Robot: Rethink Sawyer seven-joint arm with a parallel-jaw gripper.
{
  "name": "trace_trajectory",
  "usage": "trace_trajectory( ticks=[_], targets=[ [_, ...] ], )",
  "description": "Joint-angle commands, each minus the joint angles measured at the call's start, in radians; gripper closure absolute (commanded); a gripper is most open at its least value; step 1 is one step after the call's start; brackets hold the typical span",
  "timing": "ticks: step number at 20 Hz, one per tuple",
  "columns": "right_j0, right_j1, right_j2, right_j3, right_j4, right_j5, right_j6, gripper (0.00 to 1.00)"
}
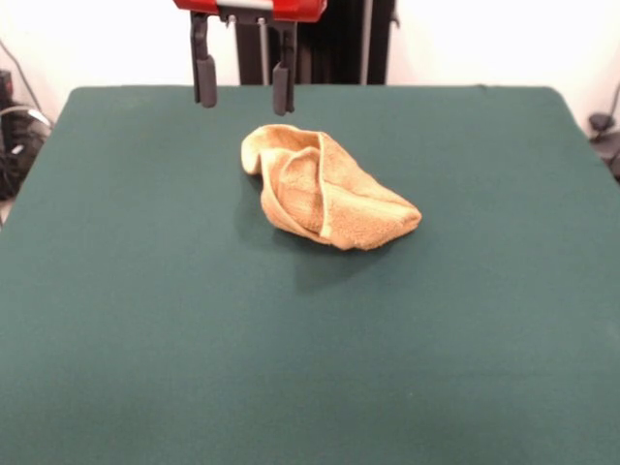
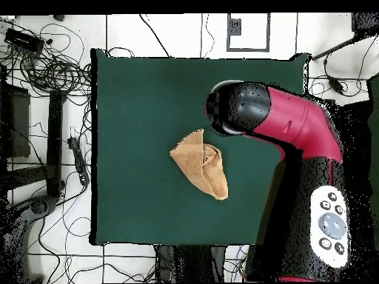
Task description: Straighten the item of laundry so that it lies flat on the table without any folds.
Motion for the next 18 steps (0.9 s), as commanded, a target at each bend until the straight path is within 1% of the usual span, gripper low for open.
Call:
trace_trajectory(
  ticks=[1, 3, 5, 6, 7, 9, 12, 18],
  targets=[
    [-0.032, -0.015, 0.067, 0.002, -0.034, 0.203, -0.035, 0.0],
    [-0.028, -0.025, 0.068, 0.03, -0.022, 0.182, -0.008, 0.0],
    [-0.03, -0.04, 0.072, 0.042, -0.025, 0.196, -0.019, 0.0],
    [-0.04, -0.053, 0.085, 0.069, -0.004, 0.161, -0.009, 0.0],
    [-0.041, -0.055, 0.086, 0.075, 0.001, 0.162, 0.002, 0.0],
    [-0.033, -0.051, 0.071, 0.069, -0.017, 0.187, 0.015, 0.0],
    [-0.034, -0.055, 0.071, 0.083, -0.02, 0.158, 0.03, 0.0],
    [-0.04, -0.057, 0.081, 0.089, -0.04, 0.142, 0.005, 0.0]
  ],
)
